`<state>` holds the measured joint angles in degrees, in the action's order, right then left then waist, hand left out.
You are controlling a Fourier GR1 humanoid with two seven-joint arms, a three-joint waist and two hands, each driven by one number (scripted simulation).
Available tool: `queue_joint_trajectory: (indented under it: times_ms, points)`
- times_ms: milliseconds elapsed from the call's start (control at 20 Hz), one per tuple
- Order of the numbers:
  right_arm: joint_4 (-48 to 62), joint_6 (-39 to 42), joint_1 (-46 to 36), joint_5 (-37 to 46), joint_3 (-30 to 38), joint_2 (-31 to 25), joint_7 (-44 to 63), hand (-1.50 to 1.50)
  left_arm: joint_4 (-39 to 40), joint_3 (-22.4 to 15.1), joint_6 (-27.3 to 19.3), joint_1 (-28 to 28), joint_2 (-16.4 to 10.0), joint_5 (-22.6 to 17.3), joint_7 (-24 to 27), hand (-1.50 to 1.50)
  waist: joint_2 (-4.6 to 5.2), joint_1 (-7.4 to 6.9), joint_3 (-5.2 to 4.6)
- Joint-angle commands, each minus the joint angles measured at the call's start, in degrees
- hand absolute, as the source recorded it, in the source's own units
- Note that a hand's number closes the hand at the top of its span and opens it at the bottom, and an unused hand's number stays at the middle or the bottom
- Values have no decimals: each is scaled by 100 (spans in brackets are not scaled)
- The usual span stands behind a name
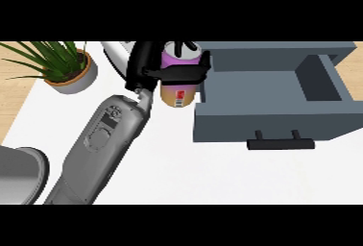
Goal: Pick up the can, place it into the drawer and close the drawer
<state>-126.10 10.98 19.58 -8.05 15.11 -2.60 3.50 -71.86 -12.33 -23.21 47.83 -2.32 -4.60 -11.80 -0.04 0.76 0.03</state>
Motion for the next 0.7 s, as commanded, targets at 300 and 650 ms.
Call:
queue_joint_trajectory:
  times_ms: [300,650]
  points:
    - [-40,-130,-333,121,14,-18,366,-150,887,-93,-501,1550,229,-71,-570,150,7,13,-2]
    - [-9,121,20,-20,58,86,27,-150,2327,165,-610,2859,231,-230,-535,150,19,104,4]
